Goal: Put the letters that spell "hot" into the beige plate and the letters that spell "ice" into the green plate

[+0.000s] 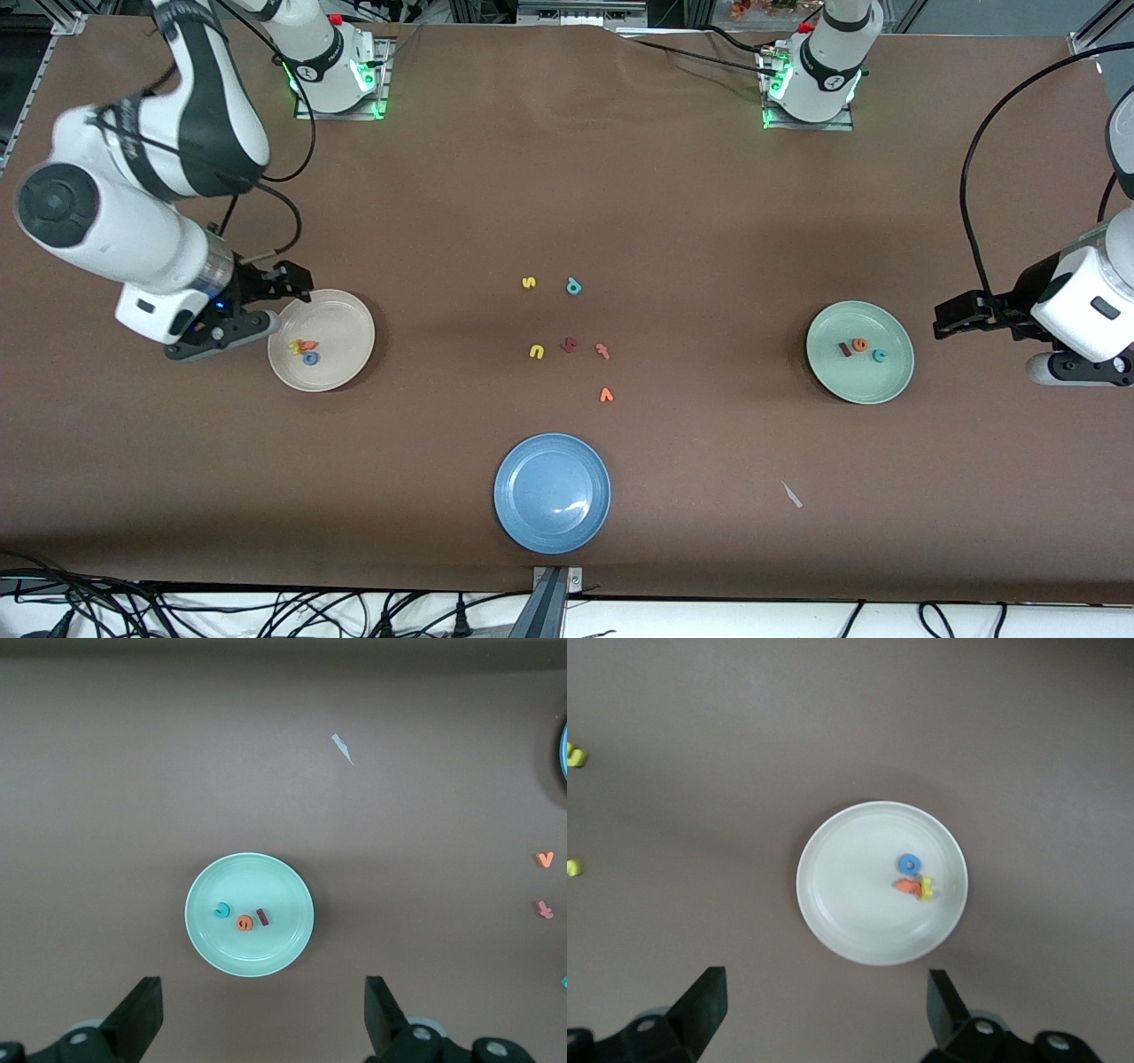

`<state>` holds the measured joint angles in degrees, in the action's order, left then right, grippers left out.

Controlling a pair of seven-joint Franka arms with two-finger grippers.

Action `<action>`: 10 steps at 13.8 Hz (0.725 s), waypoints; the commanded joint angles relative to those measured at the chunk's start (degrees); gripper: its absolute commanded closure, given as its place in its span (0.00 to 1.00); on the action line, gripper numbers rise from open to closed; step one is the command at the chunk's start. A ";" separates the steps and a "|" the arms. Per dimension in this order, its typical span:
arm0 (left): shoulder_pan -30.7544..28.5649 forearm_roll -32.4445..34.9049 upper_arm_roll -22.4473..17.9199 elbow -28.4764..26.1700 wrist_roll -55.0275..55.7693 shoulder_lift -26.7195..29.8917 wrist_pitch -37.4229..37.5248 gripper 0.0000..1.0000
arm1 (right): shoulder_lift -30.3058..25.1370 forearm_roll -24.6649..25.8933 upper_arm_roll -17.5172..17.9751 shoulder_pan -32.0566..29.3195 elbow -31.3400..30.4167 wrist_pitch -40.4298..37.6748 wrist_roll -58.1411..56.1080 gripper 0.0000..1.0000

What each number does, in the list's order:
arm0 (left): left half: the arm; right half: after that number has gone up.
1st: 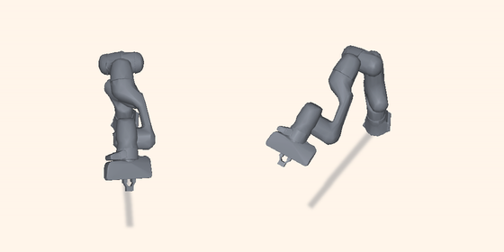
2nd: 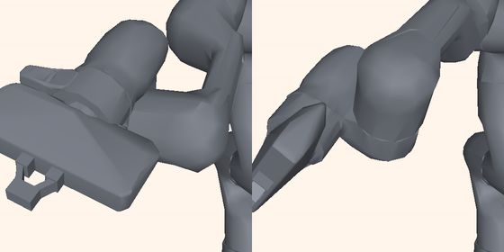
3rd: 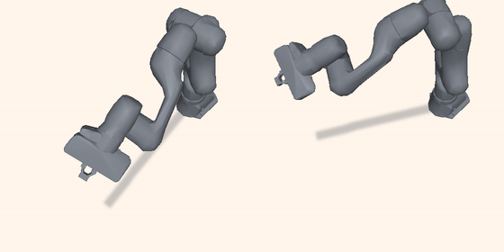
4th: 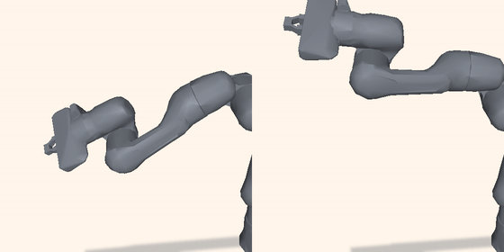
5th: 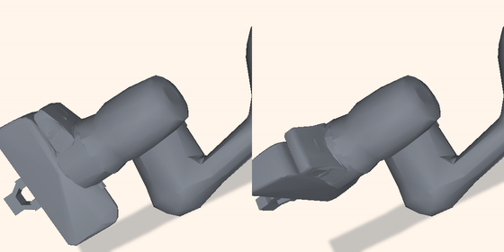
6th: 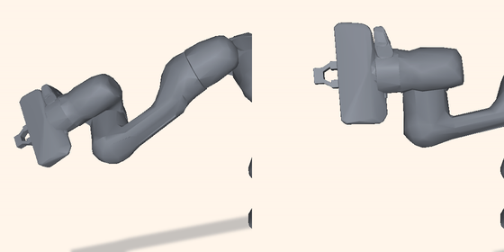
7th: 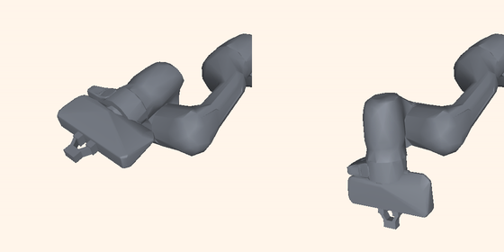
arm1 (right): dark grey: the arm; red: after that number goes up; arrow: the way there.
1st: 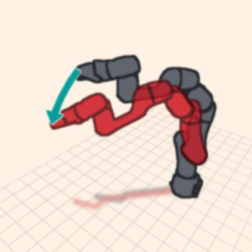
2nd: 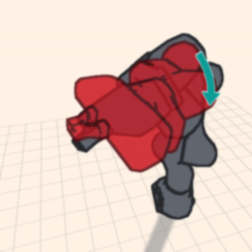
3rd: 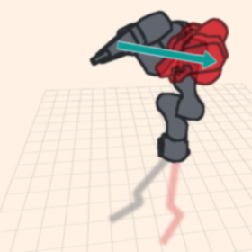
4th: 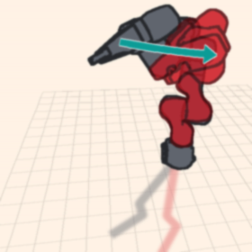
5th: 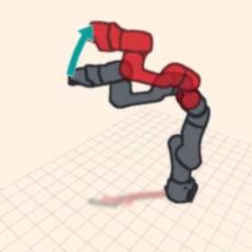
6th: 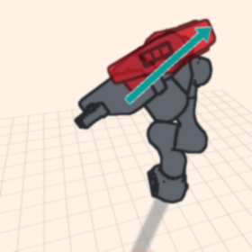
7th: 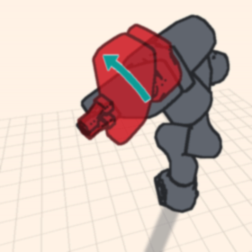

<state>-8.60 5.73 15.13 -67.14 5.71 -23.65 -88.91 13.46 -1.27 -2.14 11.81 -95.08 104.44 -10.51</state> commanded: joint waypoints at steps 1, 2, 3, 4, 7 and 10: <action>-0.36 -1.69 -0.10 -1.76 -0.79 1.77 -0.47 0.00 | -6.50 1.27 0.03 -0.56 -0.02 -6.25 0.93 0.00; -0.36 -1.69 -0.01 -1.76 -0.79 1.77 -0.56 0.00 | -7.48 1.36 -0.05 -0.65 0.94 -8.27 1.36 0.00; -0.36 -1.69 -0.01 -1.76 -0.79 1.77 -0.56 0.00 | -7.40 1.36 -0.14 -0.65 3.04 -10.03 1.37 0.00; -0.36 -1.69 -0.01 -1.76 -0.79 1.77 -0.56 0.00 | -7.23 1.54 -0.05 -1.60 4.62 -11.18 1.28 0.00; -0.36 -1.69 -0.01 -1.76 -0.79 1.77 -0.56 0.00 | -7.66 1.62 4.06 -8.02 6.05 -12.33 1.27 0.00; -0.36 -1.69 -0.01 -1.67 -0.79 1.68 -0.56 0.00 | -7.49 1.80 4.08 -8.03 6.13 -12.51 1.63 0.00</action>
<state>-8.59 5.69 15.21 -67.16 5.71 -23.63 -88.94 5.43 -0.26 0.55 4.51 -90.32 93.31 -9.55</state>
